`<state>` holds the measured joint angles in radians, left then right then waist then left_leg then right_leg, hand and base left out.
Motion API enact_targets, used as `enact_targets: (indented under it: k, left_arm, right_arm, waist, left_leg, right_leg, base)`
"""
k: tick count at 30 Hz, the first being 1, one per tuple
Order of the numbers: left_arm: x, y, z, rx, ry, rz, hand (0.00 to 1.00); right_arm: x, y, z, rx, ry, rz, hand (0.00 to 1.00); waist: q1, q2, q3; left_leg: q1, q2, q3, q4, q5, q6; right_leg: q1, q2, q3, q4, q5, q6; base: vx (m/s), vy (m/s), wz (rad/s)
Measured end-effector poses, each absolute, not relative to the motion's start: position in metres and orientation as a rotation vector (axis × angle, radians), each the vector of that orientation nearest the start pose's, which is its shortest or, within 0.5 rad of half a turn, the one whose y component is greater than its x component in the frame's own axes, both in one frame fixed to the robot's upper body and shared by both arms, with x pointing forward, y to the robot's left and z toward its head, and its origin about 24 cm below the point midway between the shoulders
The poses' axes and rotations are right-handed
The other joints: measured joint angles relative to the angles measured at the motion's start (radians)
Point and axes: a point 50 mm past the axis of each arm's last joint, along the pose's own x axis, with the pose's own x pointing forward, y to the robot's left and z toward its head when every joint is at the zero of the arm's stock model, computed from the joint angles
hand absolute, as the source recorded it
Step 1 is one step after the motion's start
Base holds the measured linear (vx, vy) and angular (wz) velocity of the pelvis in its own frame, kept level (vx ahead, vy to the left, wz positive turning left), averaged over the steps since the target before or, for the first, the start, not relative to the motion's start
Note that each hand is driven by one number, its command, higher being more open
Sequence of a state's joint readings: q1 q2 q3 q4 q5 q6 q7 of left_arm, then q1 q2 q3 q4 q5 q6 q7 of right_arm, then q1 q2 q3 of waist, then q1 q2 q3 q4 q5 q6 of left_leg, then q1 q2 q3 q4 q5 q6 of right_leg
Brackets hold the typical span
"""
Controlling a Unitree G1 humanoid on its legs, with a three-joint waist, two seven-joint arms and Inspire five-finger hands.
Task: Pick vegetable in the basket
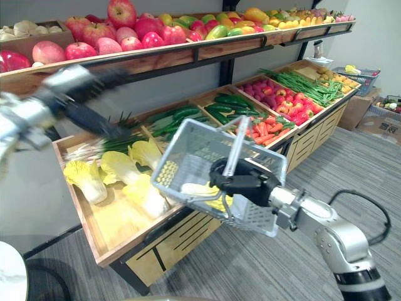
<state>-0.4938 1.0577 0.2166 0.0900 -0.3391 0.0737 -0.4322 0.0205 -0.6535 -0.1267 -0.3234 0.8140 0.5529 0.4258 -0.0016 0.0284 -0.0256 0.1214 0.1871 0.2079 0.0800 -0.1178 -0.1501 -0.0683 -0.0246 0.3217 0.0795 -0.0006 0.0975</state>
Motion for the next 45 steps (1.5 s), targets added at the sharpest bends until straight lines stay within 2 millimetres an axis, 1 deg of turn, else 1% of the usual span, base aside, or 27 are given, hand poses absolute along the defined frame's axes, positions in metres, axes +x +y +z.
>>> enact_targets:
  k: [2, 4, 7, 12, 14, 16, 17, 18, 19, 20, 21, 23, 24, 26, 27, 28, 30, 32, 34, 36, 37, 38, 39, 40, 41, 44, 45]
  left_arm:
    - [0.266, 0.328, 0.295, 0.699, -0.421, -0.009, 1.00]
    - [0.256, 0.337, 0.291, 0.702, -0.422, 0.032, 1.00]
    - [0.243, 0.347, 0.280, 0.699, -0.391, 0.076, 1.00]
    - [0.214, 0.359, 0.252, 0.599, -0.403, 0.193, 1.00]
    - [0.201, 0.362, 0.233, 0.543, -0.390, 0.250, 1.00]
    - [0.185, 0.364, 0.199, 0.446, -0.328, 0.335, 1.00]
    - [0.181, 0.365, 0.189, 0.412, -0.309, 0.368, 1.00]
    - [0.172, 0.367, 0.166, 0.336, -0.260, 0.458, 1.00]
    - [0.167, 0.369, 0.157, 0.305, -0.237, 0.505, 1.00]
    - [0.154, 0.371, 0.136, 0.238, -0.191, 0.627, 1.00]
    - [0.151, 0.372, 0.132, 0.226, -0.184, 0.654, 1.00]
    - [0.122, 0.383, 0.111, 0.148, -0.145, 0.905, 1.00]
    - [0.115, 0.387, 0.106, 0.131, -0.140, 0.979, 1.00]
    - [0.080, 0.402, 0.090, 0.072, -0.145, 1.263, 1.00]
    - [0.071, 0.404, 0.086, 0.060, -0.149, 1.327, 1.00]
    - [0.053, 0.408, 0.076, 0.038, -0.146, 1.440, 1.00]
    - [0.030, 0.408, 0.058, 0.014, -0.109, 1.568, 1.00]
    - [0.002, 0.401, 0.025, -0.084, -0.019, 1.680, 1.00]
    - [-0.015, 0.390, -0.002, -0.140, 0.091, 1.735, 1.00]
    - [-0.036, 0.363, -0.046, -0.272, 0.281, 1.787, 1.00]
    - [-0.040, 0.355, -0.056, -0.312, 0.321, 1.795, 1.00]
    - [-0.046, 0.339, -0.076, -0.397, 0.399, 1.801, 1.00]
    - [-0.049, 0.323, -0.092, -0.466, 0.472, 1.790, 1.00]
    - [-0.049, 0.315, -0.099, -0.495, 0.504, 1.780, 1.00]
    - [-0.050, 0.299, -0.111, -0.541, 0.573, 1.751, 1.00]
    - [-0.039, 0.274, -0.133, -0.601, 0.727, 1.629, 1.00]
    - [-0.036, 0.271, -0.135, -0.608, 0.741, 1.605, 1.00]
  right_arm:
    - [0.229, -0.231, 0.110, 0.172, 0.195, 0.498, 0.00]
    - [0.224, -0.237, 0.111, 0.164, 0.175, 0.453, 0.00]
    - [0.217, -0.248, 0.115, 0.163, 0.131, 0.379, 0.00]
    - [0.208, -0.257, 0.120, 0.176, 0.077, 0.284, 0.00]
    - [0.204, -0.260, 0.120, 0.182, 0.058, 0.249, 0.00]
    - [0.199, -0.264, 0.119, 0.201, 0.039, 0.195, 0.00]
    - [0.199, -0.265, 0.119, 0.208, 0.033, 0.179, 0.00]
    - [0.197, -0.269, 0.119, 0.227, 0.015, 0.141, 0.00]
    - [0.196, -0.270, 0.118, 0.231, 0.009, 0.124, 0.00]
    - [0.192, -0.275, 0.116, 0.239, 0.003, 0.081, 0.00]
    - [0.191, -0.276, 0.116, 0.240, 0.004, 0.071, 0.00]
    - [0.184, -0.284, 0.113, 0.257, 0.001, 0.002, 0.00]
    - [0.183, -0.285, 0.112, 0.260, 0.000, -0.016, 0.00]
    - [0.181, -0.289, 0.109, 0.259, 0.005, -0.062, 0.00]
    - [0.180, -0.289, 0.108, 0.269, 0.001, -0.075, 0.00]
    - [0.178, -0.291, 0.106, 0.287, -0.006, -0.102, 0.00]
    - [0.172, -0.295, 0.100, 0.303, -0.003, -0.152, 0.00]
    - [0.166, -0.298, 0.088, 0.341, 0.026, -0.217, 0.00]
    - [0.161, -0.299, 0.077, 0.376, 0.051, -0.255, 0.00]
    - [0.151, -0.302, 0.054, 0.435, 0.110, -0.321, 0.00]
    - [0.149, -0.303, 0.048, 0.452, 0.127, -0.338, 0.00]
    - [0.144, -0.304, 0.033, 0.493, 0.168, -0.376, 0.00]
    - [0.136, -0.305, 0.017, 0.534, 0.217, -0.416, 0.00]
    - [0.133, -0.304, 0.009, 0.558, 0.238, -0.434, 0.00]
    - [0.126, -0.303, -0.007, 0.628, 0.278, -0.467, 0.00]
    - [0.111, -0.297, -0.041, 0.762, 0.370, -0.541, 0.00]
    - [0.109, -0.295, -0.047, 0.783, 0.388, -0.553, 0.00]
  waist:
    - [0.008, 0.000, 0.000]
    - [0.017, 0.000, 0.000]
    - [0.023, 0.001, 0.001]
    - [0.025, 0.008, 0.009]
    - [0.025, 0.012, 0.014]
    - [0.027, 0.014, 0.021]
    - [0.027, 0.013, 0.025]
    - [0.027, 0.011, 0.035]
    - [0.027, 0.009, 0.038]
    - [0.027, 0.003, 0.042]
    - [0.028, 0.002, 0.043]
    - [0.027, -0.009, 0.049]
    - [0.026, -0.010, 0.049]
    - [0.026, -0.011, 0.050]
    - [0.027, -0.011, 0.050]
    - [0.030, -0.012, 0.050]
    - [0.039, -0.012, 0.050]
    - [0.044, -0.016, 0.052]
    - [0.046, -0.020, 0.055]
    - [0.047, -0.028, 0.055]
    - [0.047, -0.032, 0.055]
    - [0.047, -0.040, 0.053]
    - [0.047, -0.047, 0.050]
    - [0.047, -0.048, 0.050]
    - [0.046, -0.058, 0.047]
    - [0.046, -0.060, 0.047]
    - [0.046, -0.060, 0.047]
  left_leg:
    - [0.001, 0.000, -0.003, -0.004, 0.000, 0.000]
    - [0.000, -0.001, -0.005, -0.005, 0.000, 0.001]
    - [0.001, -0.001, -0.014, -0.005, -0.003, 0.005]
    - [0.002, -0.004, -0.023, -0.001, -0.006, 0.010]
    - [0.002, -0.005, -0.024, 0.001, -0.007, 0.012]
    - [0.001, -0.005, -0.026, 0.001, -0.007, 0.012]
    - [0.001, -0.005, -0.027, 0.002, -0.007, 0.012]
    - [-0.001, -0.005, -0.029, 0.003, -0.007, 0.012]
    - [-0.002, -0.005, -0.030, 0.003, -0.008, 0.013]
    - [-0.005, -0.005, -0.032, 0.003, -0.009, 0.014]
    - [-0.005, -0.005, -0.033, 0.003, -0.009, 0.014]
    - [-0.012, -0.005, -0.043, 0.005, -0.010, 0.015]
    - [-0.018, -0.005, -0.050, 0.007, -0.011, 0.016]
    - [-0.022, -0.007, -0.058, 0.011, -0.013, 0.017]
    - [-0.023, -0.007, -0.061, 0.011, -0.014, 0.018]
    - [-0.024, -0.009, -0.064, 0.011, -0.015, 0.020]
    - [-0.028, -0.012, -0.071, 0.015, -0.016, 0.021]
    - [-0.031, -0.014, -0.081, 0.019, -0.018, 0.021]
    - [-0.029, -0.014, -0.085, 0.023, -0.022, 0.022]
    - [-0.032, -0.013, -0.087, 0.035, -0.036, 0.024]
    - [-0.032, -0.014, -0.087, 0.037, -0.038, 0.024]
    - [-0.033, -0.014, -0.087, 0.038, -0.039, 0.025]
    - [-0.035, -0.014, -0.087, 0.041, -0.041, 0.025]
    - [-0.035, -0.014, -0.087, 0.044, -0.043, 0.025]
    - [-0.035, -0.013, -0.087, 0.049, -0.044, 0.021]
    - [-0.032, -0.013, -0.087, 0.050, -0.045, 0.020]
    - [-0.032, -0.013, -0.087, 0.050, -0.046, 0.020]
  right_leg:
    - [0.003, -0.001, -0.020, 0.003, 0.000, 0.000]
    - [0.004, -0.003, -0.026, 0.003, 0.000, 0.000]
    - [0.010, -0.005, -0.038, 0.002, 0.000, 0.000]
    - [0.017, -0.008, -0.045, 0.001, -0.002, 0.000]
    - [0.017, -0.009, -0.045, 0.001, -0.003, -0.001]
    - [0.018, -0.009, -0.046, 0.001, -0.003, -0.001]
    - [0.018, -0.009, -0.046, 0.001, -0.003, -0.001]
    - [0.017, -0.009, -0.047, 0.002, -0.003, -0.002]
    - [0.017, -0.009, -0.047, 0.002, -0.003, -0.002]
    - [0.017, -0.010, -0.049, 0.001, -0.004, -0.003]
    - [0.017, -0.010, -0.050, 0.001, -0.004, -0.003]
    - [0.016, -0.011, -0.058, 0.001, -0.005, -0.003]
    - [0.016, -0.013, -0.063, 0.001, -0.006, -0.003]
    - [0.017, -0.016, -0.073, 0.001, -0.008, -0.001]
    - [0.018, -0.017, -0.076, 0.001, -0.009, -0.001]
    - [0.019, -0.019, -0.080, 0.001, -0.011, 0.000]
    - [0.021, -0.024, -0.087, 0.002, -0.015, 0.000]
    - [0.025, -0.028, -0.100, 0.003, -0.019, 0.000]
    - [0.033, -0.029, -0.104, 0.001, -0.021, 0.000]
    - [0.036, -0.031, -0.108, -0.001, -0.025, 0.000]
    - [0.036, -0.031, -0.108, -0.001, -0.026, 0.000]
    - [0.036, -0.032, -0.108, -0.001, -0.027, 0.001]
    - [0.036, -0.033, -0.109, -0.002, -0.027, 0.001]
    - [0.036, -0.033, -0.109, -0.002, -0.027, 0.001]
    - [0.039, -0.033, -0.108, -0.003, -0.027, 0.001]
    - [0.053, -0.033, -0.110, -0.005, -0.029, 0.002]
    - [0.053, -0.033, -0.109, -0.006, -0.029, 0.002]
  base:
    - [0.05, 0.007, 0.05]
    - [0.02, 0.008, 0.04]
    - [-0.01, 0.009, 0.07]
    - [-0.02, 0.010, 0.04]
    - [0.00, 0.000, 0.00]
    - [0.00, 0.000, 0.00]
    - [0.00, 0.000, 0.00]
    - [0.00, 0.000, 0.00]
    - [0.00, 0.000, 0.00]
    - [0.00, 0.000, 0.00]
    - [0.02, 0.005, 0.06]
    - [0.02, 0.003, 0.10]
    - [0.02, 0.001, 0.16]
    - [0.02, 0.006, 0.13]
    - [0.01, 0.007, 0.10]
    - [0.00, 0.007, 0.09]
    - [0.00, 0.008, 0.13]
    - [-0.01, 0.004, 0.18]
    - [-0.02, 0.007, 0.09]
    - [-0.02, 0.007, 0.02]
    - [0.00, 0.000, 0.00]
    - [0.00, 0.000, 0.00]
    - [0.00, 0.000, 0.00]
    - [0.00, 0.000, 0.00]
    - [0.04, 0.008, -0.01]
    - [0.01, 0.002, 0.00]
    - [0.00, 0.000, 0.00]
